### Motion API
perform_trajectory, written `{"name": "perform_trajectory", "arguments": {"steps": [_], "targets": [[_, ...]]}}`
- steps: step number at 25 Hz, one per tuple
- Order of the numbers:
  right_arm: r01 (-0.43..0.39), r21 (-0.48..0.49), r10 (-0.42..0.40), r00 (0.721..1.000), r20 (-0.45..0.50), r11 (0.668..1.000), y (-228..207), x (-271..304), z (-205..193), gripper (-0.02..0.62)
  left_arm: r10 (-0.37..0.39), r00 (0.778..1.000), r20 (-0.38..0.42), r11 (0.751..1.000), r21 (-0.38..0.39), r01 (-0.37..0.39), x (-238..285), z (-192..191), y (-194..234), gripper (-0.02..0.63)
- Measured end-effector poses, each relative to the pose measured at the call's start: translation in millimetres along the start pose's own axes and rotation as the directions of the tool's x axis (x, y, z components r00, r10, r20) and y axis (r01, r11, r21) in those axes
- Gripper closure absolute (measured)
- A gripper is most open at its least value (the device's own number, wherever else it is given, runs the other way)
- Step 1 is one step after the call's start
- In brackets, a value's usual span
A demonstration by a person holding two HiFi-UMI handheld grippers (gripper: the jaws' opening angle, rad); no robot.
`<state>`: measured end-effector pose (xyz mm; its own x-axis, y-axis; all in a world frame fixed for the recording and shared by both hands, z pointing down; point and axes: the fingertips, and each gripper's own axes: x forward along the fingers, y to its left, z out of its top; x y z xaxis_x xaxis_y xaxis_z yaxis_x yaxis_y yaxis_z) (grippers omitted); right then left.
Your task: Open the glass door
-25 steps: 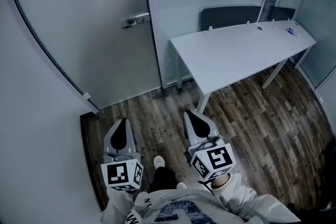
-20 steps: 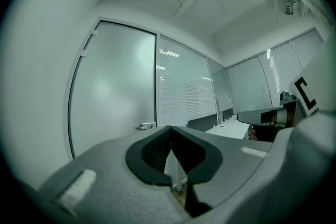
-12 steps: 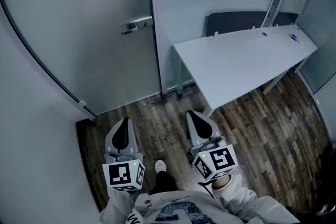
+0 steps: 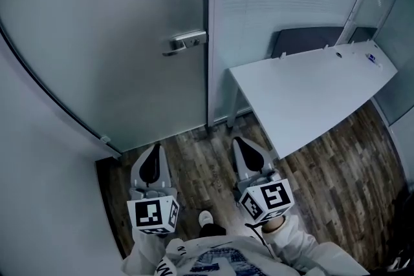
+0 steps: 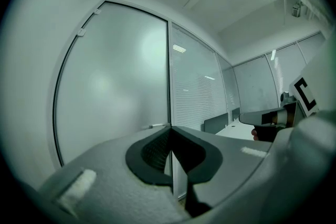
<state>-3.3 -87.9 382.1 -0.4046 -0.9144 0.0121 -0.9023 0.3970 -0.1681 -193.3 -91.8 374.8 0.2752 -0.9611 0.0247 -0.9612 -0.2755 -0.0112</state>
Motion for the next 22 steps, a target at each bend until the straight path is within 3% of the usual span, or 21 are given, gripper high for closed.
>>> {"name": "perform_trajectory", "arguments": {"steps": [5, 14, 22], "targets": [[0.029, -0.013, -0.029, 1.0, 0.002, 1.0, -3, 37, 1, 0.592, -0.014, 1.0, 0.003, 1.0, -0.011, 0.014, 34, -4, 27, 0.601], [0.061, -0.037, -0.061, 0.998, -0.012, 0.997, -18, 48, 4, 0.592, -0.039, 0.999, 0.008, 0.999, -0.038, 0.039, 62, -8, 28, 0.601], [0.03, -0.031, -0.031, 0.999, -0.012, 0.999, -46, 92, 1, 0.592, -0.003, 1.0, 0.008, 1.0, -0.023, 0.003, 105, -11, 34, 0.601]]}}
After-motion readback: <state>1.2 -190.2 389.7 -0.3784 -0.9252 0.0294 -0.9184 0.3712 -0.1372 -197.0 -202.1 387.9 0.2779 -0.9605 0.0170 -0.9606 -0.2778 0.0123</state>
